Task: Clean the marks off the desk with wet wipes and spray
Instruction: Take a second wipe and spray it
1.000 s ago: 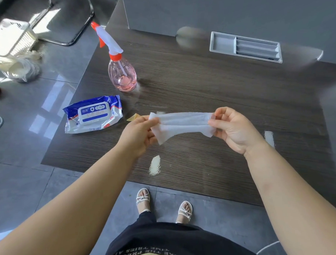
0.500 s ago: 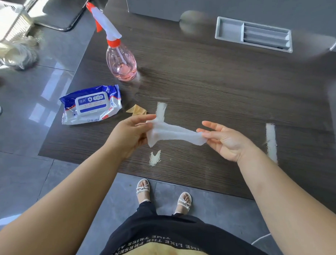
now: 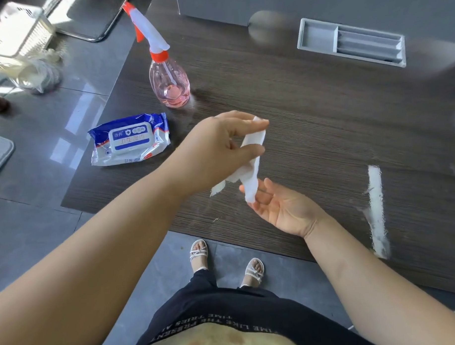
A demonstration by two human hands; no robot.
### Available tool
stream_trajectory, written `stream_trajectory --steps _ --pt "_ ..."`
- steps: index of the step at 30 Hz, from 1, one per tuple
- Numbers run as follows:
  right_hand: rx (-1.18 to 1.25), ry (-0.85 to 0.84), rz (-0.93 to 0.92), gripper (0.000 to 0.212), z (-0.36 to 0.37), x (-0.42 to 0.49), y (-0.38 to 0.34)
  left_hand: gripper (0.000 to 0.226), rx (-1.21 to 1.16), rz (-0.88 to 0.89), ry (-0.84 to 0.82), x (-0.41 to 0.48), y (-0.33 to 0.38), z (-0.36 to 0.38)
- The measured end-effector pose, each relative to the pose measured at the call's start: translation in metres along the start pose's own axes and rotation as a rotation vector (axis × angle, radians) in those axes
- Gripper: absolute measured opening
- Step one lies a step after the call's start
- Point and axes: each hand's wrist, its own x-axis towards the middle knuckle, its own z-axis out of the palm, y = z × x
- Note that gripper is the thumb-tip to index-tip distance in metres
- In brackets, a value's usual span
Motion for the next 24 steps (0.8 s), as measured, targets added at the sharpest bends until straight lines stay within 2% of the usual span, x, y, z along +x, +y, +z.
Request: stream_trajectory --steps 1,4,7,14,17,21,24 --pt "0.018 0.023 -0.049 0.072 -0.001 0.0 -0.002 0.04 0.0 -0.008 -0.003 -0.001 -0.003 -0.002" --pt "-0.024 0.169 -0.23 0.04 -0.003 0.001 -0.012 0.05 0.028 -0.043 0.001 -0.005 -0.021 -0.008" --pt "-0.298 0.254 -0.396 0.029 -0.007 -0.001 -0.022 0.061 0.123 -0.115 -0.007 -0.008 -0.048 -0.01" --pt "-0.851 0.335 -0.481 0.035 -0.005 0.015 -0.036 0.072 0.203 -0.312 -0.075 -0.014 -0.109 0.01" --pt "-1.032 0.341 -0.539 0.045 -0.003 0.027 -0.039 0.068 0.235 -0.316 -0.005 -0.008 -0.124 0.018" --pt "-1.303 0.375 -0.541 0.051 -0.01 0.045 -0.039 0.048 0.296 -0.316 0.158 -0.001 -0.143 0.031" --pt "-1.651 0.423 -0.477 0.055 -0.017 0.053 -0.035 0.028 0.394 -0.33 0.101 -0.004 -0.155 0.045"
